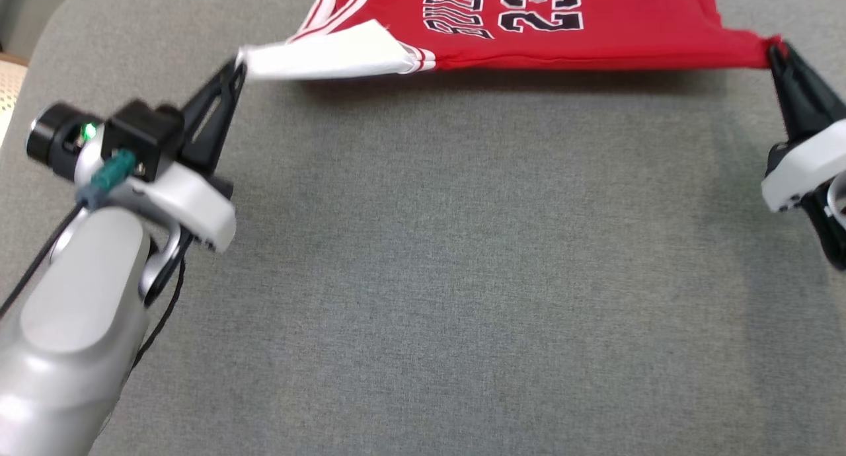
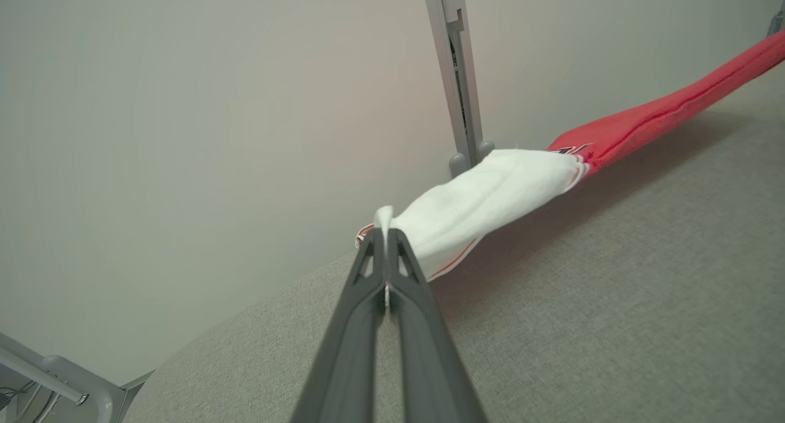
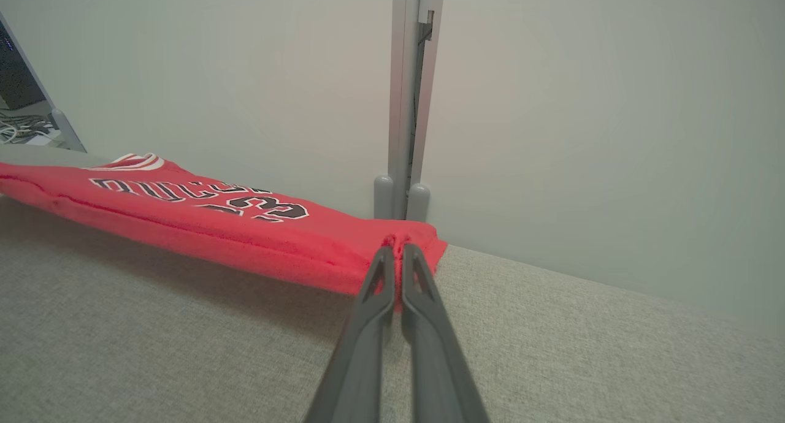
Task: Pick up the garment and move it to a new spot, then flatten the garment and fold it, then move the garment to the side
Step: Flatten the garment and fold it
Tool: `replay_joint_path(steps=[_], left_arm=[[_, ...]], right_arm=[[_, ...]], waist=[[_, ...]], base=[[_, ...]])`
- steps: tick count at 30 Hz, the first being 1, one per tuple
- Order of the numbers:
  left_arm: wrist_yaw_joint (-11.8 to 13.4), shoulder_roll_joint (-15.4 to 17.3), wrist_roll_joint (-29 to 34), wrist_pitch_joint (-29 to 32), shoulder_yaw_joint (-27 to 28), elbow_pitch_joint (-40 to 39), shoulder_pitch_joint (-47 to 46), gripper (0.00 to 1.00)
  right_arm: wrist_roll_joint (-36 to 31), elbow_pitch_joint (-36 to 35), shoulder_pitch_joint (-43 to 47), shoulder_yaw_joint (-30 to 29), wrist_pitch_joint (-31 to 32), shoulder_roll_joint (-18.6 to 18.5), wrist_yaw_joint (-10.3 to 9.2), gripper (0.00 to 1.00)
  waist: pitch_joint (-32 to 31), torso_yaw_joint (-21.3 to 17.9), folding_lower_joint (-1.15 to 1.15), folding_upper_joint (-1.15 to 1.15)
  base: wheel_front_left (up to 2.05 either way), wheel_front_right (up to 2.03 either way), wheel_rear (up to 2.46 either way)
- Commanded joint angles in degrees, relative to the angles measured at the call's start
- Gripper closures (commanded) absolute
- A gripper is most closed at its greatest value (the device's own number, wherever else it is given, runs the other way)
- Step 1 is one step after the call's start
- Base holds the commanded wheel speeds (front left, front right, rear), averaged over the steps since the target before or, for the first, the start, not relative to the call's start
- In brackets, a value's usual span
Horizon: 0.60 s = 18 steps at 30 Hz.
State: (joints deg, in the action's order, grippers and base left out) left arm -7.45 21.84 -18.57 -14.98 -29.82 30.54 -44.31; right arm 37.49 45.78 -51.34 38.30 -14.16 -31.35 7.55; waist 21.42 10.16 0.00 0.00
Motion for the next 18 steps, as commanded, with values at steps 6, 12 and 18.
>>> replay_joint_path(steps=[6, 12, 18], left_arm=[[0.04, 8.66, -6.37, 2.61, -12.03, -3.71, 5.57, 1.0], [0.02, 15.29, -14.12, 8.18, -20.2, -9.52, 8.65, 1.0], [0.03, 18.84, -18.23, 10.28, -22.99, -14.35, 11.4, 1.0]], right_arm=[[3.29, 0.21, 4.64, 5.79, 1.83, -2.26, -0.12, 1.0], [6.6, -1.43, 7.11, 11.76, 4.45, -4.06, -0.12, 1.0], [9.55, -1.92, 8.8, 16.2, 8.63, -7.1, -0.13, 1.0]], waist=[[-5.39, -0.81, 0.0, 0.0], [-7.45, -1.22, 0.0, 0.0], [-9.1, -1.6, 0.0, 0.0]], base=[[0.0, 0.0, 0.0], [0.0, 0.0, 0.0], [0.0, 0.0, 0.0]])
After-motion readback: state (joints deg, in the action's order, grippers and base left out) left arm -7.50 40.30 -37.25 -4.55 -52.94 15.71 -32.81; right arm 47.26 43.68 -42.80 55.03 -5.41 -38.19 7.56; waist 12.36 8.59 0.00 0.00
